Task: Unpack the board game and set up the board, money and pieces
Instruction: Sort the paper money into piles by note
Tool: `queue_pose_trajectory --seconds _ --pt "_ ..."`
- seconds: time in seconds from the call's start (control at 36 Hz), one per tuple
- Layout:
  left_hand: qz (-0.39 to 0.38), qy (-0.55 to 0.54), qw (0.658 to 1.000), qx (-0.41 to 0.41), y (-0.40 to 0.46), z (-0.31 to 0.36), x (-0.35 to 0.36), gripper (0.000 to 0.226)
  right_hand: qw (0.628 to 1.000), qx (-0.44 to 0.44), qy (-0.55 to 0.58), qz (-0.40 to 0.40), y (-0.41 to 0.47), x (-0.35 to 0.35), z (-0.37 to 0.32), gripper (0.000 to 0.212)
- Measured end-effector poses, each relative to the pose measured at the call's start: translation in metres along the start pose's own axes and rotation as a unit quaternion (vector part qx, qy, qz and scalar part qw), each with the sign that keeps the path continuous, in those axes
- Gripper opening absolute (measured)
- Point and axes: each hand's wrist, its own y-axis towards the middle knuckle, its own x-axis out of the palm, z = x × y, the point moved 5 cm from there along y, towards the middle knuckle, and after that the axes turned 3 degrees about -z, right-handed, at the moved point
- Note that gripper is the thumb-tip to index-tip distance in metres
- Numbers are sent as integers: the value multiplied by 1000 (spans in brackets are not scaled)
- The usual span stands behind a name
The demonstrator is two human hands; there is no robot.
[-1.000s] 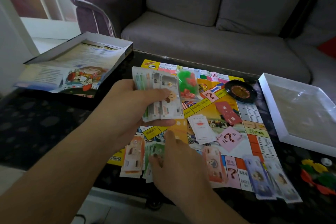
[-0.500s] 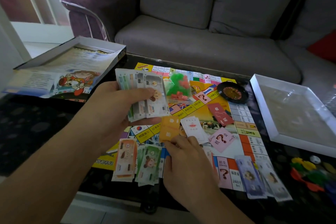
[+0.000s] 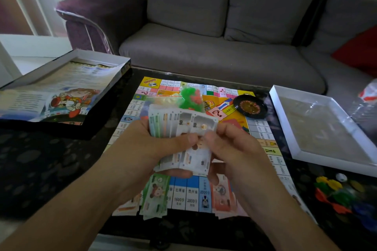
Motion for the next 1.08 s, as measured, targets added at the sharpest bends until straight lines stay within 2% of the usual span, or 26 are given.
queue_pose_trajectory --seconds 0.06,0.17,0.25,0.39,0.5,0.58,0.78,1.0,1.08 --pt "-10 6 1000 -7 0 -4 6 41 998 -23 -50 23 -2 -2 -5 6" --pt "-32 -40 998 -29 0 -6 13 30 995 -19 -79 60 -4 -12 -4 6" --pt "-19 -46 999 -15 0 -8 13 32 994 -16 -81 66 -5 -18 -7 4" --pt "11 8 999 35 1 -10 14 33 994 -20 -92 48 -7 -20 -6 8" --pt "0 -10 1000 19 1 -12 20 20 994 -30 -95 51 -8 -24 -7 14" --pt "-8 -43 999 4 2 -11 22 25 994 -27 -87 65 -8 -29 -7 17" --pt "13 13 999 43 4 -11 18 35 995 -24 -70 73 -7 -35 -5 20" --pt "19 42 997 69 2 -9 19 32 997 -22 -55 50 -8 -32 -7 18" --pt "18 17 998 60 3 -9 20 32 996 -19 -66 58 -9 -33 -7 18"
